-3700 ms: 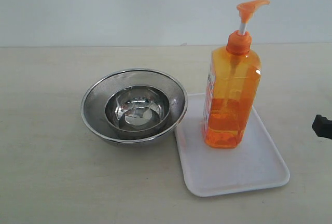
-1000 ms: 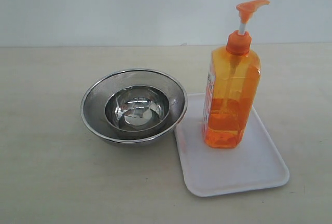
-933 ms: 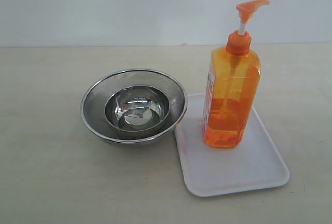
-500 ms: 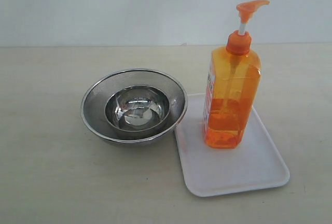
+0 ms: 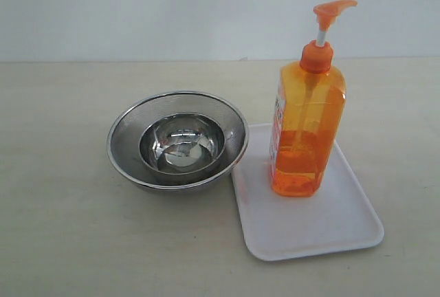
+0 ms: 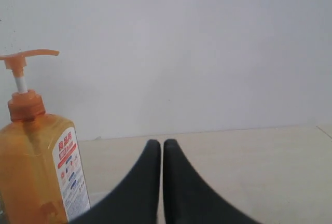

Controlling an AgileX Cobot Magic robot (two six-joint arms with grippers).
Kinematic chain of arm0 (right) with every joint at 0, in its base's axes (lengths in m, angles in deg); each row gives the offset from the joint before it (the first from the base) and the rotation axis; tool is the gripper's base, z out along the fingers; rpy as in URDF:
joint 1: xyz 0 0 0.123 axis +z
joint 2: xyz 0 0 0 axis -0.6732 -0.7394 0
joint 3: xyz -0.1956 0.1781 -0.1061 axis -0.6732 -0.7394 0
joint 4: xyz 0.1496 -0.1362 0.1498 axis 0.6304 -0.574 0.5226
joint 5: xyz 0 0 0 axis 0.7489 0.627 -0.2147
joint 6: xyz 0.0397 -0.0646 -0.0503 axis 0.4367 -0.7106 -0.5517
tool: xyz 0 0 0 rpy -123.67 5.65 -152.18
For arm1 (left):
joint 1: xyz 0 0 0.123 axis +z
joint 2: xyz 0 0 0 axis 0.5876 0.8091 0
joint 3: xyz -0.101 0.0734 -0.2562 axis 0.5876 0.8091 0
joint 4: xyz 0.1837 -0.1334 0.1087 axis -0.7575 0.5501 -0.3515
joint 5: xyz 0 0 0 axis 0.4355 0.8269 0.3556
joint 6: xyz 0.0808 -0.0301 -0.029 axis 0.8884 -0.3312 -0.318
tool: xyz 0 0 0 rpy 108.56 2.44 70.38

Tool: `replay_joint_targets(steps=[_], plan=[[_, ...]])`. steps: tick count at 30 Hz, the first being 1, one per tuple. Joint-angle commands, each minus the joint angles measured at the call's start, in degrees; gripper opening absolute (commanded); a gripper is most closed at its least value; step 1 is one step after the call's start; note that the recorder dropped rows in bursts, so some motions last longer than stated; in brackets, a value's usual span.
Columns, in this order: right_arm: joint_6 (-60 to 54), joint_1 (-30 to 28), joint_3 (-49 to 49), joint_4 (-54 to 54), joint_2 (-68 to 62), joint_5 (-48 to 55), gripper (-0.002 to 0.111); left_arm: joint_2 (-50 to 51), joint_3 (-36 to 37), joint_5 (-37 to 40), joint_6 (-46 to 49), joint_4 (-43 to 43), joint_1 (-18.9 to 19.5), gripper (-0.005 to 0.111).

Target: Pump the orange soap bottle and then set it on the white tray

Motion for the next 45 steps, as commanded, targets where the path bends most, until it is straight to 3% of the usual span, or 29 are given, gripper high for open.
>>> replay_joint_targets(steps=[1,11,14,17,19,22,28,45], plan=[[0.9,-0.3,-0.2,0.2,0.4,0.4,0.000,-0.1,0.2,-0.2,0.3,-0.1,0.1,0.005],[12.5,-0.3,-0.2,-3.1,0.4,-0.6,0.000,-0.1,0.2,0.0,0.2,-0.1,0.1,0.005],[19.2,-0.3,-0.2,-13.8,0.4,1.5,0.000,-0.1,0.2,0.0,0.2,-0.1,0.1,0.005],[44.1,-0.3,-0.2,-44.1,0.4,5.0,0.000,-0.1,0.2,0.0,0.2,-0.1,0.1,0.005],[56.5,-0.3,-0.2,-56.8,0.4,6.2,0.000,-0.1,0.2,0.0,0.2,-0.1,0.1,0.005],[61.9,-0.3,-0.2,-66.4,0.4,13.2,0.000,-0.1,0.2,0.0,0.2,-0.1,0.1,0.005],[62.4,-0.3,-0.2,-68.9,0.4,25.4,0.000,-0.1,0.2,0.0,0.2,-0.1,0.1,0.005],[65.0,-0.3,-0.2,-68.9,0.4,25.4,0.000,-0.1,0.2,0.0,0.2,-0.1,0.1,0.005]])
